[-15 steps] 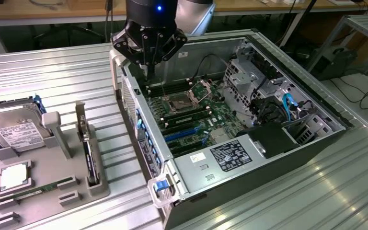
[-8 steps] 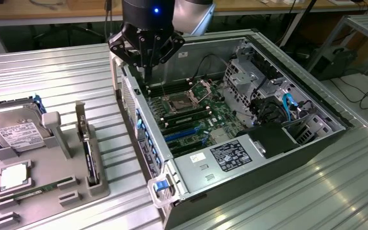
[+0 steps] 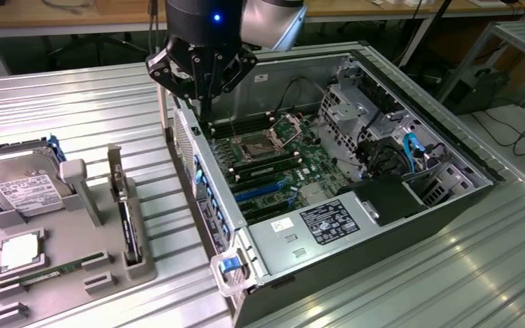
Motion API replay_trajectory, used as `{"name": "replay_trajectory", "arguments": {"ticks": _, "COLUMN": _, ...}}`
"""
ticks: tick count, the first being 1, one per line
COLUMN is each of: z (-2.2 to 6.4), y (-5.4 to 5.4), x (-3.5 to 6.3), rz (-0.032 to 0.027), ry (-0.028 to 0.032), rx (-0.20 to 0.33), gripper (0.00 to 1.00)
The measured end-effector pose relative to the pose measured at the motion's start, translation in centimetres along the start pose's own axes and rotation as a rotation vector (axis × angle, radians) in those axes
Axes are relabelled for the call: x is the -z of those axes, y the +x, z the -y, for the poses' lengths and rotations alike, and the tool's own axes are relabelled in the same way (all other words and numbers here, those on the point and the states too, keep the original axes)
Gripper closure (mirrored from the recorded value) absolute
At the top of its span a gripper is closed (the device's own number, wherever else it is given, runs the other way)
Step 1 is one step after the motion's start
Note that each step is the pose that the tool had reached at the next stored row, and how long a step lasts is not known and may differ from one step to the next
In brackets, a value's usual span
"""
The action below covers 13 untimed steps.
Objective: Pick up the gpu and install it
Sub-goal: 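Reach for the gpu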
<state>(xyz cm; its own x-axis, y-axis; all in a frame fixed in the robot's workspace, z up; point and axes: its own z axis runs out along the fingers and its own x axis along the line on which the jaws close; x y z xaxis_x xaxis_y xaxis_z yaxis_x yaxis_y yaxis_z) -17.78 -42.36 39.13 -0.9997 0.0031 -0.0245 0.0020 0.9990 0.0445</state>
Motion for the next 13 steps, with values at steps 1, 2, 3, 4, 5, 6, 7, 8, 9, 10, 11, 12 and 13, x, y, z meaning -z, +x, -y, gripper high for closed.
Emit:
{"name": "replay_trajectory", "arguments": {"ticks": 1, "z": 0.05, "y": 0.2, "x": 0.01, "rz": -0.0002, "ry": 0.0, "rx": 0.002, "gripper": 0.89}}
{"name": "replay_trajectory", "arguments": {"ticks": 2, "z": 0.1, "y": 0.4, "x": 0.02, "rz": -0.0003, "ry": 0.0, "rx": 0.005, "gripper": 0.89}}
{"name": "replay_trajectory", "arguments": {"ticks": 3, "z": 0.14, "y": 0.5, "x": 0.02, "rz": -0.0004, "ry": -0.0001, "rx": 0.007, "gripper": 0.89}}
{"name": "replay_trajectory", "arguments": {"ticks": 4, "z": 0.18, "y": 0.7, "x": 0.03, "rz": -0.0005, "ry": -0.0001, "rx": 0.009, "gripper": 0.89}}
{"name": "replay_trajectory", "arguments": {"ticks": 5, "z": 0.21, "y": 0.9, "x": 0.03, "rz": -0.0005, "ry": -0.0003, "rx": 0.011, "gripper": 0.89}}
{"name": "replay_trajectory", "arguments": {"ticks": 6, "z": 0.27, "y": 1.0, "x": 0.04, "rz": -0.0006, "ry": -0.0004, "rx": 0.013, "gripper": 0.89}}
{"name": "replay_trajectory", "arguments": {"ticks": 7, "z": 0.32, "y": 1.2, "x": 0.04, "rz": -0.0006, "ry": -0.0005, "rx": 0.015, "gripper": 0.89}}
{"name": "replay_trajectory", "arguments": {"ticks": 8, "z": 0.37, "y": 1.4, "x": 0.05, "rz": -0.0008, "ry": -0.0005, "rx": 0.017, "gripper": 0.89}}
{"name": "replay_trajectory", "arguments": {"ticks": 9, "z": 0.41, "y": 1.5, "x": 0.05, "rz": -0.0009, "ry": -0.0006, "rx": 0.019, "gripper": 0.89}}
{"name": "replay_trajectory", "arguments": {"ticks": 10, "z": 0.46, "y": 1.7, "x": 0.06, "rz": -0.001, "ry": -0.0006, "rx": 0.021, "gripper": 0.89}}
{"name": "replay_trajectory", "arguments": {"ticks": 11, "z": 0.5, "y": 1.9, "x": 0.06, "rz": -0.001, "ry": -0.0007, "rx": 0.023, "gripper": 0.89}}
{"name": "replay_trajectory", "arguments": {"ticks": 12, "z": 0.54, "y": 2.0, "x": 0.07, "rz": -0.0011, "ry": -0.0008, "rx": 0.026, "gripper": 0.89}}
{"name": "replay_trajectory", "arguments": {"ticks": 13, "z": 0.59, "y": 2.2, "x": 0.08, "rz": -0.0013, "ry": -0.0007, "rx": 0.028, "gripper": 0.89}}
